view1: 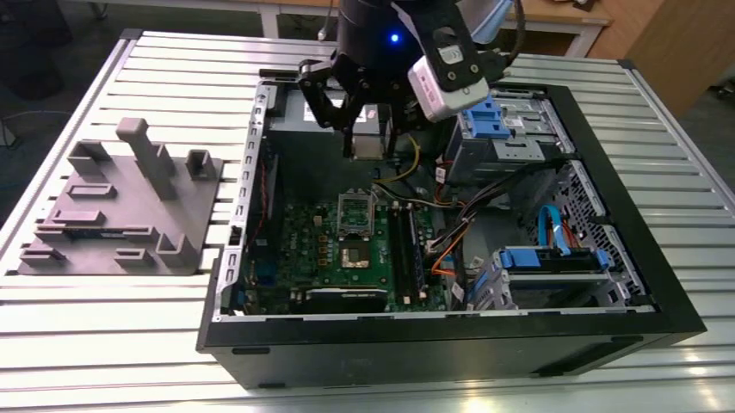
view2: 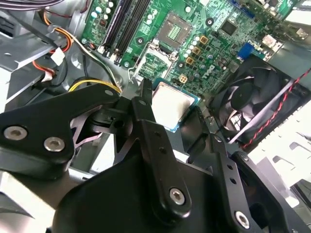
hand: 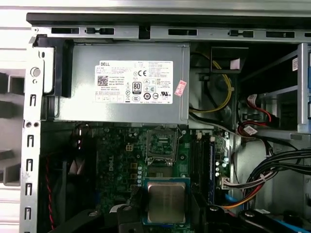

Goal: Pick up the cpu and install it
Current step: 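Place the cpu into insertion slot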

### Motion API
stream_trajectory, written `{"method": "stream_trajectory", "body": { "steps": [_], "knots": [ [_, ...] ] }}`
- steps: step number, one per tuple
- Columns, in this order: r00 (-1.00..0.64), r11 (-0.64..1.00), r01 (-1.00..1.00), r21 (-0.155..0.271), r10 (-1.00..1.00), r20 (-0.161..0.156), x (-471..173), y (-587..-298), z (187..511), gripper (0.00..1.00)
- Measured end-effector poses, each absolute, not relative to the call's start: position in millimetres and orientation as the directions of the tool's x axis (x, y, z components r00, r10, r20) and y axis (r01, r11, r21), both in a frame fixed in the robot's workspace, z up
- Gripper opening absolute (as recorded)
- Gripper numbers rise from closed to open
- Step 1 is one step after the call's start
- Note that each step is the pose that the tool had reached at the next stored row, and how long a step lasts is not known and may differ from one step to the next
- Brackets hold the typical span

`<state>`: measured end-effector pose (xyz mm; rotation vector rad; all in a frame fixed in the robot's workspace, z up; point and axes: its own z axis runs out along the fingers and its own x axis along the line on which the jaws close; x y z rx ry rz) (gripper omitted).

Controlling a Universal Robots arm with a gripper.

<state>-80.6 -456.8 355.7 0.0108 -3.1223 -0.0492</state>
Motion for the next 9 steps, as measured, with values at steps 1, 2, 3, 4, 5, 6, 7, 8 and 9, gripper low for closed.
{"method": "stream_trajectory", "body": {
  "steps": [1,2,3,4,5,6,7,8,9],
  "knots": [
    [-1.0,0.999,-0.007,0.032,-0.007,0.019,-81,-457,354,0.47],
    [-1.0,0.999,-0.007,0.032,-0.007,0.019,-81,-457,352,0.47],
    [-1.0,0.999,-0.007,0.032,-0.008,0.019,-81,-457,350,0.47],
    [-1.0,0.999,-0.007,0.032,-0.008,0.019,-82,-457,348,0.47],
    [-1.0,0.999,-0.008,0.032,-0.008,0.019,-82,-457,347,0.47],
    [-1.0,0.999,-0.008,0.032,-0.008,0.019,-82,-457,345,0.47],
    [-1.0,0.999,-0.008,0.032,-0.009,0.019,-82,-457,343,0.47],
    [-1.0,0.999,-0.008,0.032,-0.009,0.019,-82,-457,341,0.47],
    [-1.0,0.999,-0.008,0.032,-0.009,0.019,-82,-457,339,0.47]
  ]
}}
